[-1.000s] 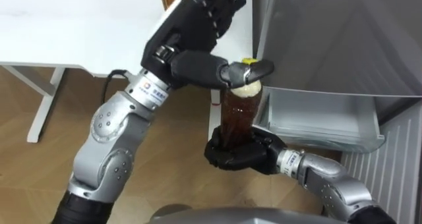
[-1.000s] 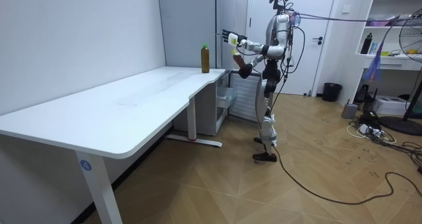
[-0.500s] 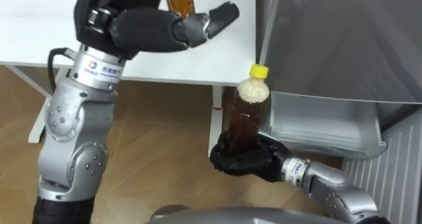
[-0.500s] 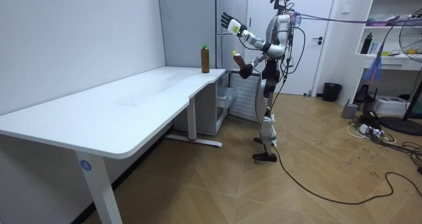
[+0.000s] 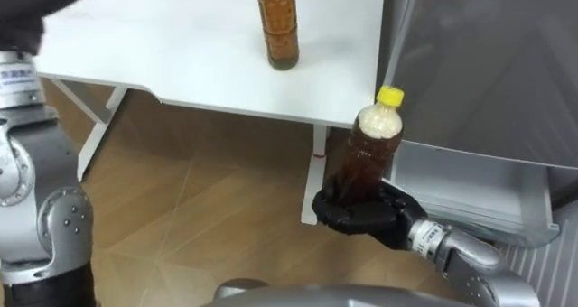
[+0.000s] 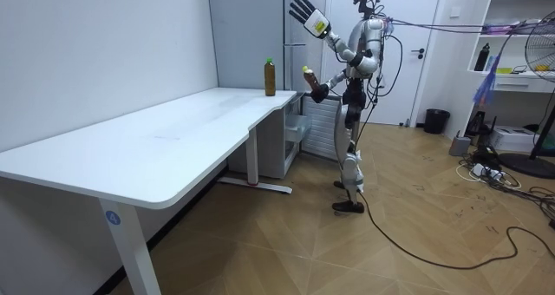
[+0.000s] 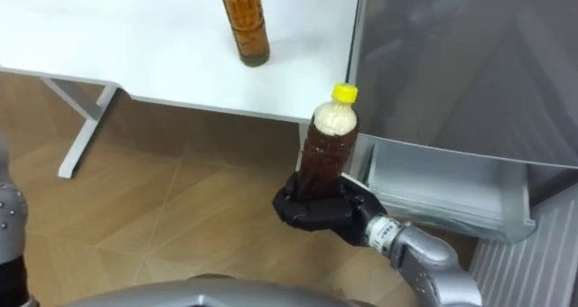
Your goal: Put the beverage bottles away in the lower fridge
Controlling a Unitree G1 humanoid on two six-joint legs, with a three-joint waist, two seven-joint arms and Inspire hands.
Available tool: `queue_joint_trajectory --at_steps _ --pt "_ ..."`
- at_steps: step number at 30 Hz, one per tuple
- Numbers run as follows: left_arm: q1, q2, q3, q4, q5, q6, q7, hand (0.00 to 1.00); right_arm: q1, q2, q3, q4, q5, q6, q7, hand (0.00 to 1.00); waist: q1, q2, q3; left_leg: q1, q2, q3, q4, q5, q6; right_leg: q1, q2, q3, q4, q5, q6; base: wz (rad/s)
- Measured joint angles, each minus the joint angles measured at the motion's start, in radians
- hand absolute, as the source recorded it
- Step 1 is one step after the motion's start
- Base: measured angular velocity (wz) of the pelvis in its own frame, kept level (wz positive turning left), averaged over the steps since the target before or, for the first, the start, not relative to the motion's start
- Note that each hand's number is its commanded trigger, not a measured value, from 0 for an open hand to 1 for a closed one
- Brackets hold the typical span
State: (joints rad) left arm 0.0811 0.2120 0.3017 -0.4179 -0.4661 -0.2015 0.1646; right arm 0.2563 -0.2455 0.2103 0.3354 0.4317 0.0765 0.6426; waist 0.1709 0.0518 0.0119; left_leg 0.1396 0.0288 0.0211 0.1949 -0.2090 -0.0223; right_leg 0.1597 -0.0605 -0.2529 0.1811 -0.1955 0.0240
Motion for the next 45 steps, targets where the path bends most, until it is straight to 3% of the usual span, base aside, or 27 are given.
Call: queue_joint_trajectory --at_steps 4,10,12,14,19,22,25,29,33,40,45 --pt "0.071 -0.002 0.02 0.109 -0.005 0.0 0.116 0.0 0.006 0.006 0.001 0.0 -0.001 0.002 -0.003 1.0 0.005 -0.006 -0.0007 0.001 -0.002 0.0 -0.007 0.0 0.0 -0.002 -0.001 0.001 0.002 -0.003 0.002 0.01" --pt "0.119 -0.002 0.004 0.445 -0.108 0.01 0.249 0.0 0.017 0.019 0.014 -0.001 0.0 0.022 -0.05 1.0 0.028 -0.02 -0.0048 0.006 -0.004 0.0 -0.013 0.0 0.0 -0.001 -0.005 -0.005 0.0 -0.004 0.004 0.0" --pt "0.134 -0.003 -0.04 0.586 -0.155 0.041 0.288 0.0 0.016 0.013 0.039 -0.001 0.0 0.041 -0.086 1.0 0.035 -0.029 -0.0079 0.002 -0.004 -0.003 -0.015 0.0 0.0 -0.002 -0.004 -0.01 -0.007 -0.003 0.004 0.06" --pt "0.166 -0.004 -0.081 0.656 -0.216 0.063 0.306 0.0 0.014 0.015 0.054 0.0 0.002 0.058 -0.099 1.0 0.042 -0.039 -0.0138 0.008 -0.004 -0.004 -0.022 0.0 0.0 0.001 -0.004 -0.009 -0.008 -0.003 0.004 -0.02" --pt "0.174 -0.014 -0.153 0.835 -0.252 0.103 0.316 0.0 -0.002 0.013 0.082 0.001 0.001 0.059 -0.114 1.0 0.052 -0.05 -0.0075 0.007 -0.003 -0.004 -0.029 0.0 0.0 0.002 -0.002 -0.004 -0.009 -0.003 0.004 -0.01" --pt "0.171 -0.015 -0.199 0.946 -0.25 0.114 0.307 0.0 -0.011 0.019 0.085 0.001 0.003 0.079 -0.115 1.0 0.048 -0.047 -0.0043 0.008 -0.003 -0.003 -0.034 0.0 0.0 0.009 -0.002 -0.009 -0.01 -0.003 0.004 0.0" --pt "0.197 -0.014 -0.253 1.004 -0.25 0.155 0.289 0.0 -0.014 0.025 0.09 0.001 0.024 0.099 -0.13 1.0 0.04 -0.047 -0.0021 0.006 -0.003 0.001 -0.035 -0.001 0.001 -0.003 -0.002 -0.006 -0.011 -0.003 0.004 -0.03" --pt "0.199 -0.014 -0.307 1.181 -0.248 0.2 0.208 0.0 -0.032 0.014 0.112 0.002 0.038 0.125 -0.146 1.0 0.023 -0.047 -0.0005 0.002 -0.002 0.002 -0.039 -0.001 0.001 -0.002 0.0 -0.003 -0.011 -0.003 0.004 -0.01" --pt "0.199 -0.016 -0.314 1.29 -0.247 0.241 0.133 0.0 -0.036 0.011 0.112 0.002 0.039 0.125 -0.146 1.0 0.014 -0.052 0.0004 -0.007 -0.002 0.002 -0.034 -0.001 0.001 -0.006 -0.001 -0.009 -0.011 -0.003 0.004 0.04" --pt "0.197 -0.015 -0.313 1.373 -0.214 0.289 0.029 0.0 -0.037 0.005 0.107 0.01 0.039 0.143 -0.146 1.0 -0.024 -0.047 0.0001 -0.012 -0.002 -0.001 -0.03 -0.001 0.001 -0.007 -0.001 -0.013 -0.009 -0.002 0.004 0.01" --pt "0.193 -0.017 -0.317 1.425 -0.176 0.322 -0.029 0.0 -0.033 0.006 0.069 0.05 0.078 0.156 -0.152 1.0 -0.071 -0.027 -0.0024 -0.007 -0.002 0.003 -0.031 -0.002 0.001 -0.005 -0.002 -0.01 -0.008 -0.001 0.004 0.0"
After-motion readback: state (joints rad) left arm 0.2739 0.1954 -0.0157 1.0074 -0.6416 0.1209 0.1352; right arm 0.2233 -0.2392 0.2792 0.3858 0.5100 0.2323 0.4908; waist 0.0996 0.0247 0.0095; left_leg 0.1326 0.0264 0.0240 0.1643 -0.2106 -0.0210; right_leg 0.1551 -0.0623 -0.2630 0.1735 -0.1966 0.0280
